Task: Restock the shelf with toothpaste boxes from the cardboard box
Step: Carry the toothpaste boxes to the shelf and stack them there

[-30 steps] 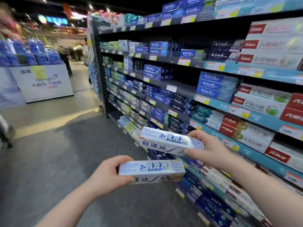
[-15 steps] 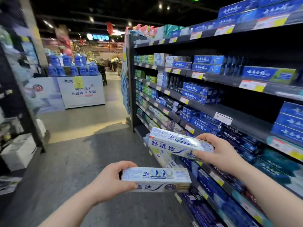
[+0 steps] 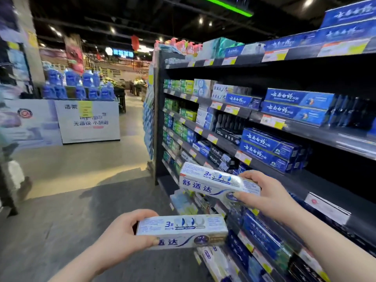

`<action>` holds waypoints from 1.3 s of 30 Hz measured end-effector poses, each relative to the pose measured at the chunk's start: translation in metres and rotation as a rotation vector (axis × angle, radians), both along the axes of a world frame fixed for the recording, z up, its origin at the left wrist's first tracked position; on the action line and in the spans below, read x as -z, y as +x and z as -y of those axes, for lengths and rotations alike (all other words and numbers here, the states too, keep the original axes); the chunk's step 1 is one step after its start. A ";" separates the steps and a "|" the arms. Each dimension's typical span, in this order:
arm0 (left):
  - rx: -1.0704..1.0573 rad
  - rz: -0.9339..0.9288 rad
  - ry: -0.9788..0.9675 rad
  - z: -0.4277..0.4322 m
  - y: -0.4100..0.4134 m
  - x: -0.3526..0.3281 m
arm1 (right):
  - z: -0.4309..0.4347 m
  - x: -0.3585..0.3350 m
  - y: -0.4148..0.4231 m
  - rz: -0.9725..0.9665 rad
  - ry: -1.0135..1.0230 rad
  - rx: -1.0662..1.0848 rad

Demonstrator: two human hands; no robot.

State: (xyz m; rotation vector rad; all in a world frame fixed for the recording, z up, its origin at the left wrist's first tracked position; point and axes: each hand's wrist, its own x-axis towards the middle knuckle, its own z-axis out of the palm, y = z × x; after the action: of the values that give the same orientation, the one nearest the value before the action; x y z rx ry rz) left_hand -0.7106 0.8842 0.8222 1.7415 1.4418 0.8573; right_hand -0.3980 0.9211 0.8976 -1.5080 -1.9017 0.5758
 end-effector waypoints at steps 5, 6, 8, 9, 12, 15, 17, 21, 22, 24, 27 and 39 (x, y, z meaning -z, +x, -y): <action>0.090 -0.018 0.043 -0.114 -0.028 -0.012 | -0.081 -0.008 -0.032 0.033 0.057 0.119; 0.112 -0.024 0.046 -0.136 -0.035 -0.017 | -0.097 -0.011 -0.039 0.032 0.064 0.142; 0.154 -0.043 0.053 -0.181 -0.049 -0.028 | -0.128 -0.017 -0.054 0.029 0.081 0.171; 0.179 -0.050 0.058 -0.203 -0.056 -0.035 | -0.142 -0.021 -0.062 0.026 0.089 0.187; 0.243 -0.064 0.094 -0.266 -0.066 -0.050 | -0.179 -0.031 -0.078 0.026 0.107 0.227; 0.300 -0.051 0.112 -0.322 -0.067 -0.053 | -0.218 -0.046 -0.085 0.065 0.136 0.274; 0.330 -0.052 0.122 -0.354 -0.063 -0.054 | -0.246 -0.059 -0.086 0.116 0.168 0.292; 0.362 -0.049 0.155 -0.420 -0.056 -0.061 | -0.313 -0.085 -0.083 0.192 0.267 0.344; 0.369 -0.053 0.164 -0.438 -0.054 -0.062 | -0.332 -0.091 -0.081 0.221 0.288 0.367; 0.379 -0.046 0.168 -0.473 -0.050 -0.067 | -0.371 -0.103 -0.075 0.286 0.336 0.396; 0.391 -0.038 0.164 -0.528 -0.043 -0.083 | -0.430 -0.122 -0.061 0.341 0.398 0.423; 0.472 0.029 0.133 -0.692 0.001 -0.102 | -0.587 -0.173 -0.019 0.521 0.372 0.553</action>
State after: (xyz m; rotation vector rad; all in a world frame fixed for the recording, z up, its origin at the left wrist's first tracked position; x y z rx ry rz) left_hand -0.7098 1.5759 0.9239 2.0445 0.9085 0.7273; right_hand -0.4173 1.5081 1.0709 -1.9268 -1.6852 -0.4343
